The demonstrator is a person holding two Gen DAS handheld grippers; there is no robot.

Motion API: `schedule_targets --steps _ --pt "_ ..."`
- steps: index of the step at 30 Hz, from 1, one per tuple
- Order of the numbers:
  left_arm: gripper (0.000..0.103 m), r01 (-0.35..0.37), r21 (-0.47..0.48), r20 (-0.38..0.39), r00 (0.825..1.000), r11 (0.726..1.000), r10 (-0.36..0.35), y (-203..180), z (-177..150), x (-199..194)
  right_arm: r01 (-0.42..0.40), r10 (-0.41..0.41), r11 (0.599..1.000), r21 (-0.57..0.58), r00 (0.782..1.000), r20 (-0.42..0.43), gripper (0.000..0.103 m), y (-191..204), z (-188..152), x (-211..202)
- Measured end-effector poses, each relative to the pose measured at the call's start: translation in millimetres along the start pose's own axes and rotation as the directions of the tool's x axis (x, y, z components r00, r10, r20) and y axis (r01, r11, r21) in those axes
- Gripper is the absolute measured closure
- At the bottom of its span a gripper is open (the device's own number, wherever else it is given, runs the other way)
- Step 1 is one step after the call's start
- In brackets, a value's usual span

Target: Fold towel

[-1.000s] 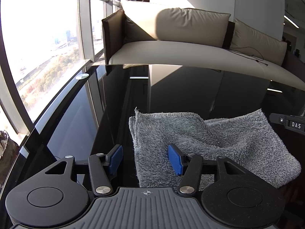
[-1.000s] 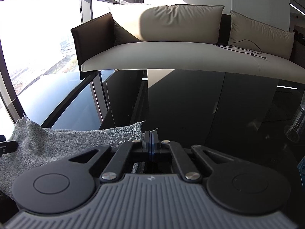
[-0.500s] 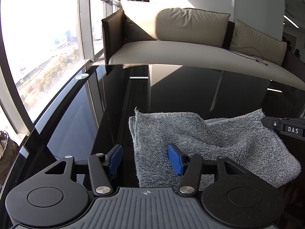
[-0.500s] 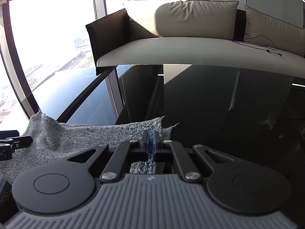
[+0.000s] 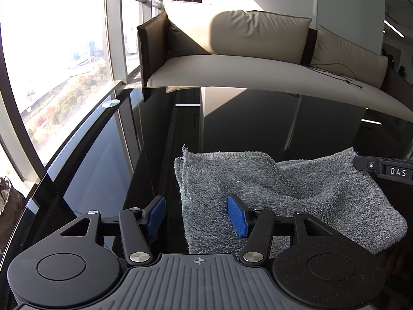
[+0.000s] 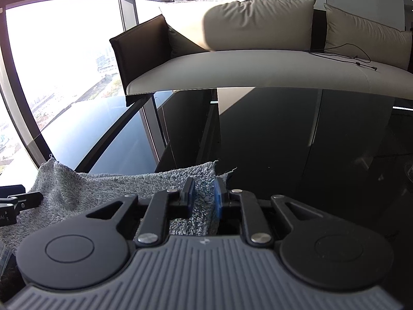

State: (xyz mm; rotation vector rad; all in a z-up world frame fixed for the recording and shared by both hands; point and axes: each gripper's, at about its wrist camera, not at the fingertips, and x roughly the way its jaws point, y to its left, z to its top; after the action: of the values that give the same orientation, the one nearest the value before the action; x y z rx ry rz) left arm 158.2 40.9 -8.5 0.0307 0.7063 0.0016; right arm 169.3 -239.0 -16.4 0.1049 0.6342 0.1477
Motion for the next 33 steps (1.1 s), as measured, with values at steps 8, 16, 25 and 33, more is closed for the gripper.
schedule_targets --steps 8,16,25,33 --pt "0.052 -0.002 0.002 0.002 1.0 1.0 0.002 -0.9 -0.4 -1.1 -0.022 0.022 0.999 -0.047 1.0 -0.009 0.068 4.1 -4.0 2.3" --pt "0.051 -0.002 0.002 0.002 1.0 1.0 0.002 2.0 -0.7 -2.8 0.001 -0.001 0.998 -0.056 1.0 -0.007 0.096 3.4 -6.1 1.5" --pt "0.049 -0.009 0.003 0.002 1.0 1.0 0.009 6.3 -1.0 -2.6 0.072 -0.072 0.996 -0.056 0.997 0.0 0.098 -1.0 -5.5 1.9" --pt "0.05 -0.007 -0.015 0.005 1.0 1.0 0.007 11.6 -0.8 -3.5 0.069 -0.068 0.996 -0.051 0.998 0.01 0.096 0.8 -5.8 -0.2"
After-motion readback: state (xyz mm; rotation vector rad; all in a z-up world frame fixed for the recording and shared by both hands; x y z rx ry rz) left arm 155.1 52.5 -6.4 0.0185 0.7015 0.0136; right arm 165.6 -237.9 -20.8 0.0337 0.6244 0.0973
